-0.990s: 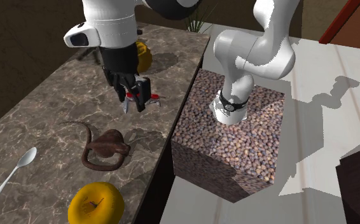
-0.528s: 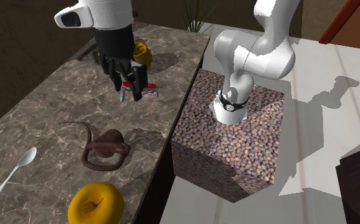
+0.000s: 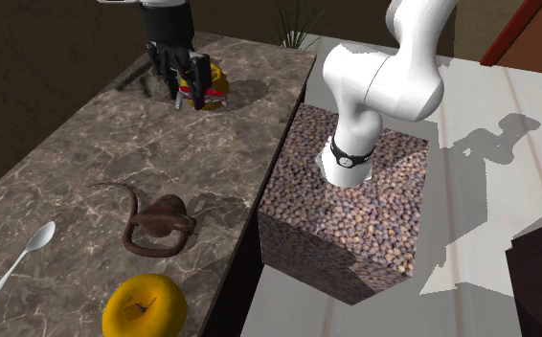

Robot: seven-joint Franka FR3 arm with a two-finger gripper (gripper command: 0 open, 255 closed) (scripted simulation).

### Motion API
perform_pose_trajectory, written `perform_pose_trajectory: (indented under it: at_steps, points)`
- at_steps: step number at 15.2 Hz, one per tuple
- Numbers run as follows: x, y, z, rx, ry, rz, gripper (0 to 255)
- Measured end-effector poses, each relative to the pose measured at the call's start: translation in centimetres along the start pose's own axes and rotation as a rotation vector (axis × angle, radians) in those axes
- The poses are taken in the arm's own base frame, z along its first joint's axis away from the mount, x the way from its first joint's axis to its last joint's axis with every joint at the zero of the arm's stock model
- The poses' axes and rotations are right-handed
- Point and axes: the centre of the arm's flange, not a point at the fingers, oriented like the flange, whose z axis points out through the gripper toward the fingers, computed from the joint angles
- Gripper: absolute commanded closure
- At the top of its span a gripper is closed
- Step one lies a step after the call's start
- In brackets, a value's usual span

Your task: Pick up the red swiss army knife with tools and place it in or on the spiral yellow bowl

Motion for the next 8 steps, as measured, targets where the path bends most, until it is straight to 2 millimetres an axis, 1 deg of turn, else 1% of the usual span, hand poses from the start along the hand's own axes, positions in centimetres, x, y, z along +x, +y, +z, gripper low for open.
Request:
perform_pose_trajectory:
  at_steps: [3, 4, 7, 8]
  points:
    - [-2.2, 2.9, -0.8, 0.0, 0.0, 0.0, 255]
    - [-2.7, 4.0, -1.1, 0.0, 0.0, 0.0, 255]
    - [-4.7, 7.1, -2.5, -0.001, 0.0, 0.0, 255]
    - [-5.4, 8.0, -2.3, 0.0, 0.0, 0.0, 255]
